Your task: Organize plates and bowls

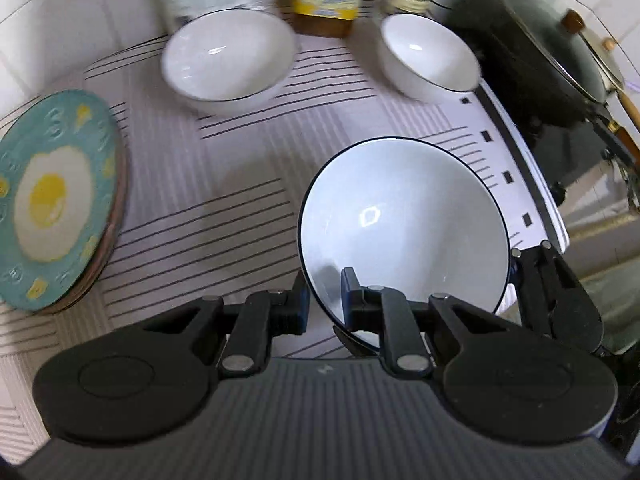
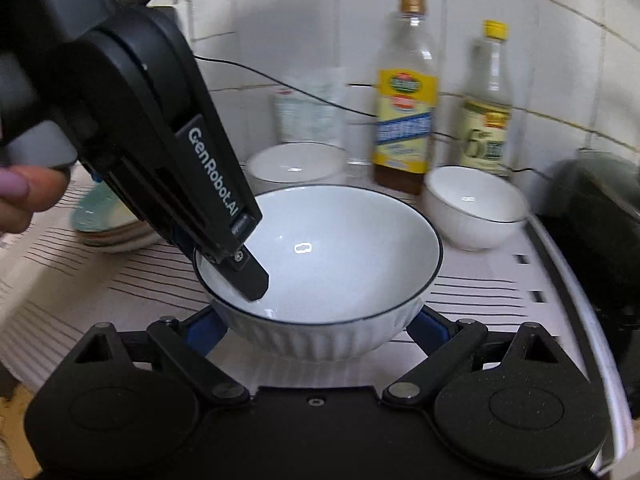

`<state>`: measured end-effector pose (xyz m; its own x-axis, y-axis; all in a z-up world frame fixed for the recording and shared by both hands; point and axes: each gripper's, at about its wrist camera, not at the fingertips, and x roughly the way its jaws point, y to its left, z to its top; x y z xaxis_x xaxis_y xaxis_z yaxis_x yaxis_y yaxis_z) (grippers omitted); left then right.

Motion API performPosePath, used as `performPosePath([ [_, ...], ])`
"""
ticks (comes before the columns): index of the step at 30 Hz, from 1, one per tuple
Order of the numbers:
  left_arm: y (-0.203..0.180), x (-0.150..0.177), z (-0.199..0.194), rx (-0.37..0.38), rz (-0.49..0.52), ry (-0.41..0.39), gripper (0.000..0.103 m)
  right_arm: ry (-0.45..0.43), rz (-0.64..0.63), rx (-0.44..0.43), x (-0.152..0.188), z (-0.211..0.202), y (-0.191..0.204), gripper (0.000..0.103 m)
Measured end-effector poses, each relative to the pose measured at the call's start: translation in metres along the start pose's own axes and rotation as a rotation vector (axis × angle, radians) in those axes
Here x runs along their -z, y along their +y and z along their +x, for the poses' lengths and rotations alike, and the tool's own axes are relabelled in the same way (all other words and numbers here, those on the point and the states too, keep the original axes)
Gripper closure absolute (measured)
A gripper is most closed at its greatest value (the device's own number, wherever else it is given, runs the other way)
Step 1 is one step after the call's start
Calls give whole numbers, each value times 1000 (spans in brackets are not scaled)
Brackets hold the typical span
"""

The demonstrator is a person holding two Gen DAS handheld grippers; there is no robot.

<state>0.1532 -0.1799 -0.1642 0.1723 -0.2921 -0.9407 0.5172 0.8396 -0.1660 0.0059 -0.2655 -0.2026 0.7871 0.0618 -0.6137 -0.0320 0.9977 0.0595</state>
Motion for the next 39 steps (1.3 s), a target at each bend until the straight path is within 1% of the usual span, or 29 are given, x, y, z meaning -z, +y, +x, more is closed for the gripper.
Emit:
performPosePath([
  [2,5,3,0,-21,-15,-2,89,-10,-12,-32,1,2,7,6],
  [7,25,11,2,-67,-55,-15,89,-3,-75,-84,-4,17,17,6],
  [12,40,16,11,-98,-88,-13,88,-1,-96,-141,-1,35,25,6],
  [16,51,17,16,-118,-115,-16,87,-2,-116,-157,-2,47,32,6],
  [23,61,13,31,-137,-137,-12,87,30,-124,-175,-4,70,37,6],
  [25,64,12,30,-126,-147,6,87,53,-118,-181,-5,76,37,5],
  [27,66,10,25,-113,-158,9,87,80,-123,-162,-8,78,42,5],
  [29,67,9,20,-109,-149,7,86,123,-105,-135,-14,78,46,6],
  [32,70,7,18,-92,-151,36,86,181,-95,-111,-17,76,51,6],
  [35,74,8,14,-60,-158,49,85,177,-88,-122,-15,64,49,6],
  [37,75,8,12,-61,-157,58,85,171,-63,-138,-15,56,44,6],
  [39,76,10,6,-60,-150,56,85,177,-50,-132,-15,49,41,6],
])
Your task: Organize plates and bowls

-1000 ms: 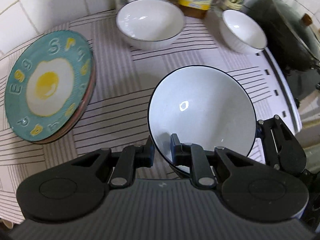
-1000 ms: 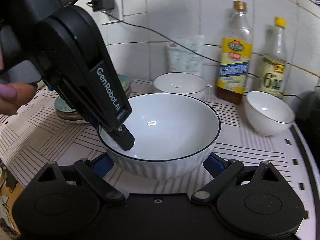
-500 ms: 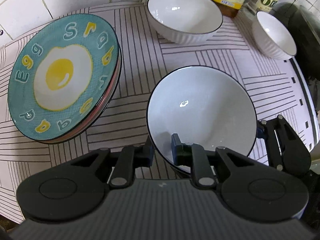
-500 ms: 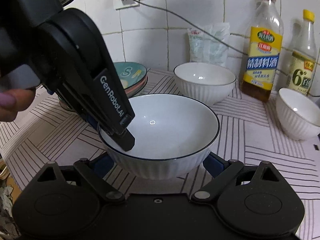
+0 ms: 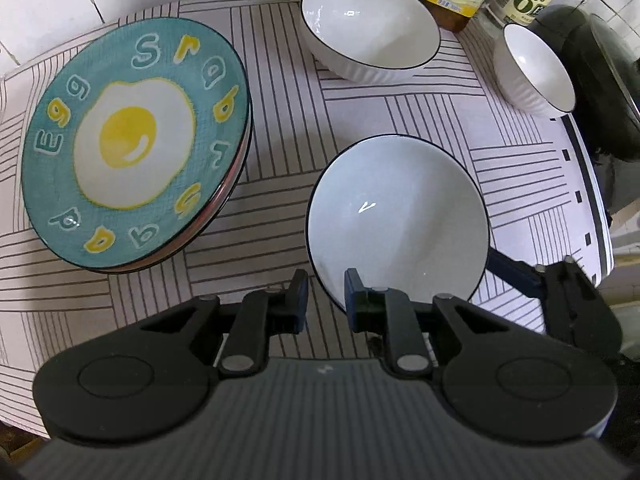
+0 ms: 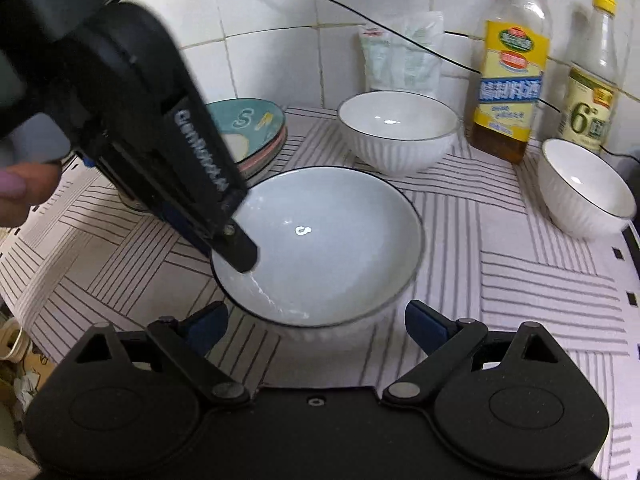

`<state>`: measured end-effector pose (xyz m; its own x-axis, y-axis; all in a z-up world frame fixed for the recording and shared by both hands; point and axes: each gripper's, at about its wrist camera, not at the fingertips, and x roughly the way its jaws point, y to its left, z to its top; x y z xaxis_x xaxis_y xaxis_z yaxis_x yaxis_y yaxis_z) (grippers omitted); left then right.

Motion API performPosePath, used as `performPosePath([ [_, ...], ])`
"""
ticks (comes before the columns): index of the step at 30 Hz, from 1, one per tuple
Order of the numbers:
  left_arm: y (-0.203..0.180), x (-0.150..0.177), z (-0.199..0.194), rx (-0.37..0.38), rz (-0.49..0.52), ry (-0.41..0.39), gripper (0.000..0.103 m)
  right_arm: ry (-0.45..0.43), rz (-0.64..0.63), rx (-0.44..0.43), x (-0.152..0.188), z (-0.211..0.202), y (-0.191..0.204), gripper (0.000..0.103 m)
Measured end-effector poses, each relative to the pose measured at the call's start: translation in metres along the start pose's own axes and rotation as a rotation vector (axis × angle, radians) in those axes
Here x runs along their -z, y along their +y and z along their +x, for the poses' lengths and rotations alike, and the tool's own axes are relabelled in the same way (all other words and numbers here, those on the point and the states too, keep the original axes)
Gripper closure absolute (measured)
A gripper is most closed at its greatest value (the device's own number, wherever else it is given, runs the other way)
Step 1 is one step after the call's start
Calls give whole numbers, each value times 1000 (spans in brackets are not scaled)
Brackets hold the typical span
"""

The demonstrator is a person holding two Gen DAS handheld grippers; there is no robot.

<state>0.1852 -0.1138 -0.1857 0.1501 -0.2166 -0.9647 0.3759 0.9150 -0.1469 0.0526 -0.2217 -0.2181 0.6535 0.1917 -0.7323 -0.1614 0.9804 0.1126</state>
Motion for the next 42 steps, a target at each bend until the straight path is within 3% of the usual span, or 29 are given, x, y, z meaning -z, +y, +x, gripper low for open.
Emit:
performPosePath([
  [9,-1,2,-34,-7,33,-41,84,-95,-4,-35,-12,-57,-4,6],
  [15,1,-6,-63,-25,53,-108,82,-126,54,-53,-35,-78,-19,28],
  [17,3,-11,-73,-23,52,-138,76,-122,111,-55,-44,-80,-27,29],
  [25,7,-32,-99,3,28,-267,73,-138,196,-89,-74,-77,-43,34],
  [30,1,-50,-88,25,59,-318,65,-155,239,-68,-87,-72,-55,39],
  [35,2,-72,-55,31,73,-339,62,-172,246,11,-100,-58,-61,39],
  [40,9,-95,-23,12,82,-337,62,-139,411,-9,-107,-25,-92,39],
  [42,13,-103,-12,45,90,-363,63,-122,449,-2,-110,-11,-103,39],
])
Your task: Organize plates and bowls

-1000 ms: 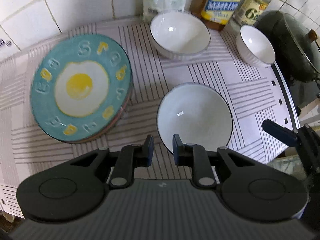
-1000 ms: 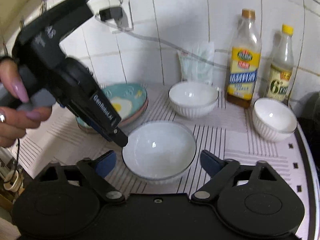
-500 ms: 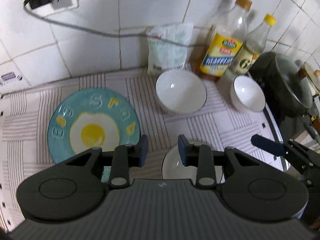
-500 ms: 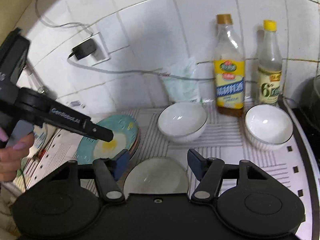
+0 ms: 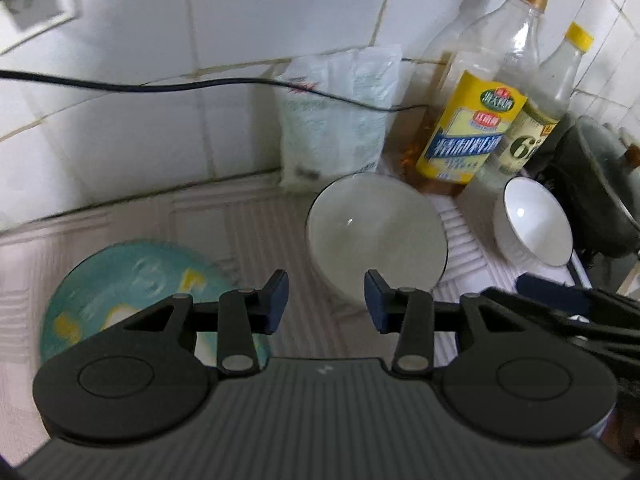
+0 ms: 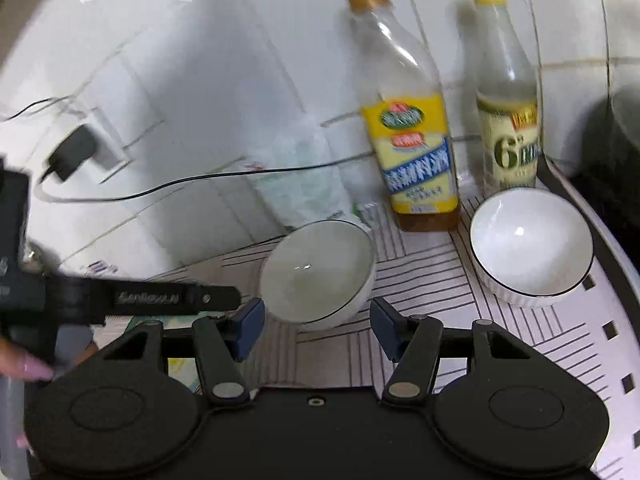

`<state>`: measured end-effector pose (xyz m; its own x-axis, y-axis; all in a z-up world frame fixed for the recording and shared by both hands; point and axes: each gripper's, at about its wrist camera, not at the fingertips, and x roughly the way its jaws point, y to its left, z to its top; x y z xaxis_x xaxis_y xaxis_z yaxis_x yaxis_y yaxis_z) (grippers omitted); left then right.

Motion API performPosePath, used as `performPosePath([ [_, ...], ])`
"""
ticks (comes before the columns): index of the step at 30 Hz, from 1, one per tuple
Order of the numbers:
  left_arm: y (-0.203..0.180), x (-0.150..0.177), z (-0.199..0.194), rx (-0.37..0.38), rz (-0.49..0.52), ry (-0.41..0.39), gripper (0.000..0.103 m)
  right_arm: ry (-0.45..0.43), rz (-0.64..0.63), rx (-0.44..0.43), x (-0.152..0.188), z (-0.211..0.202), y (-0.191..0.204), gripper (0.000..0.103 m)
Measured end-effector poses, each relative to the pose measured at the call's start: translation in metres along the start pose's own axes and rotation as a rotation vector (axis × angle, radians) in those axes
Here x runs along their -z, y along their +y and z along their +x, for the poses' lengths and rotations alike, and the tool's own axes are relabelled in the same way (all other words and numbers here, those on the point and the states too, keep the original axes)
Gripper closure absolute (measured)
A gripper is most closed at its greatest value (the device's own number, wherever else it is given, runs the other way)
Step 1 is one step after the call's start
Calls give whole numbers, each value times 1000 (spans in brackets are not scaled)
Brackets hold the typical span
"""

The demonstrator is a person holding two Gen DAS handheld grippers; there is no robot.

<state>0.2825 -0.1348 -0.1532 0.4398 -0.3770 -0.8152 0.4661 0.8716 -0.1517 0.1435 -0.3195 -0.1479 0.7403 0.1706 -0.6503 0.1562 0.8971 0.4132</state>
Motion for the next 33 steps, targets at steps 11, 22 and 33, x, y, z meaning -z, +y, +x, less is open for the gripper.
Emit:
performPosePath([
  [11,3,-15,47,-31,29,37,65,90,-30,46,-12,73,-12,50],
  [22,3,-6,57,-47,9,29,72,78,-30,130,-10,86,-11,84],
  [33,-11,0,58,-11,4,97,89,145,144,60,-10,93,-40,91],
])
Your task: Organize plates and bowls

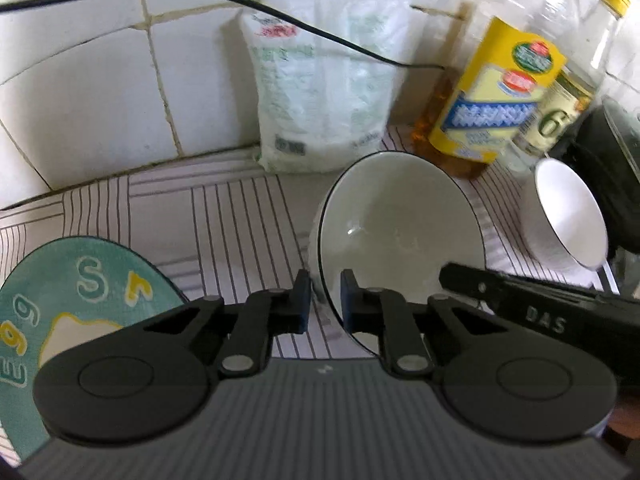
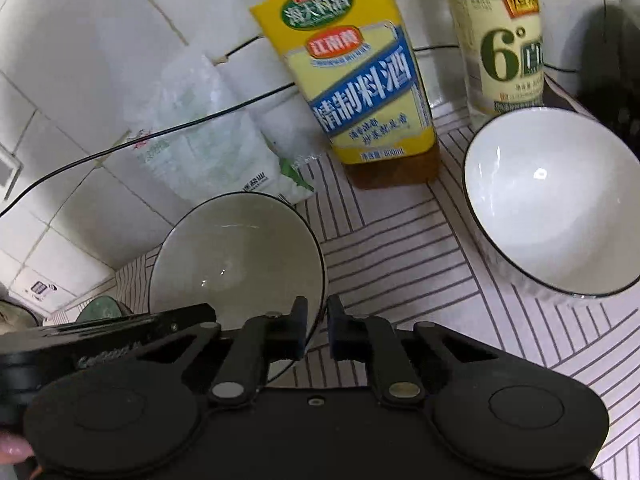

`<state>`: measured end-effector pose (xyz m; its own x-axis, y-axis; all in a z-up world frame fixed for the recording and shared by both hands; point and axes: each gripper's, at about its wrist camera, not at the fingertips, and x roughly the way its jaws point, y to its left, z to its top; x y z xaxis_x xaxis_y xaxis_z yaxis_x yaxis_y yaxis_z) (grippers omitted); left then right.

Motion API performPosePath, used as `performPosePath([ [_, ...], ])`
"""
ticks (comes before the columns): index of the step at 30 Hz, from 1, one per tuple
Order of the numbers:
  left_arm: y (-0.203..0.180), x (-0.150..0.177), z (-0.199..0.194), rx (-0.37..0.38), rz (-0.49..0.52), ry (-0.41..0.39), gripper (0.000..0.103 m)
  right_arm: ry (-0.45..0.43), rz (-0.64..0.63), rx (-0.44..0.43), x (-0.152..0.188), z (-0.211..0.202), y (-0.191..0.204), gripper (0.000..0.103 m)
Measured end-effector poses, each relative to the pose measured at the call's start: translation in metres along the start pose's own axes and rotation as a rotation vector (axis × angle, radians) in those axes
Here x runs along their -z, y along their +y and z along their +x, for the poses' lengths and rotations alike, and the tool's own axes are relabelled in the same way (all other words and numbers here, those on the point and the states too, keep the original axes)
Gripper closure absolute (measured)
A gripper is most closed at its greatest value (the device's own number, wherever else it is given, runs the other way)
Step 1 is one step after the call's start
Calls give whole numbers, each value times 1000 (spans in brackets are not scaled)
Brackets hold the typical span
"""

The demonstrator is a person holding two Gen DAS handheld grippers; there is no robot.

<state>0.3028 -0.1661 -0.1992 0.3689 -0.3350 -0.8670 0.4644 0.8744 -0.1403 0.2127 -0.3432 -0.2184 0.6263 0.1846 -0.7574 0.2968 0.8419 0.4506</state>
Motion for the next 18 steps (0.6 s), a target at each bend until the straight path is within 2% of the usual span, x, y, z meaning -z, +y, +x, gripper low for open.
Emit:
performPosePath([
  [3,-1,1,-13,15,-1,22,89,-9,-24,13,4,-10,3,91],
  [6,-1,5,-31,31,-12,24,89,-17,-16,-13,5,-29,7,91],
  [12,-14,14,-71,14,15,16,89,-33,0,-60,13,-68,17,90],
  [18,-27,27,-104,-11,57,14,89,-69,38,-117,34,-104,17,90],
])
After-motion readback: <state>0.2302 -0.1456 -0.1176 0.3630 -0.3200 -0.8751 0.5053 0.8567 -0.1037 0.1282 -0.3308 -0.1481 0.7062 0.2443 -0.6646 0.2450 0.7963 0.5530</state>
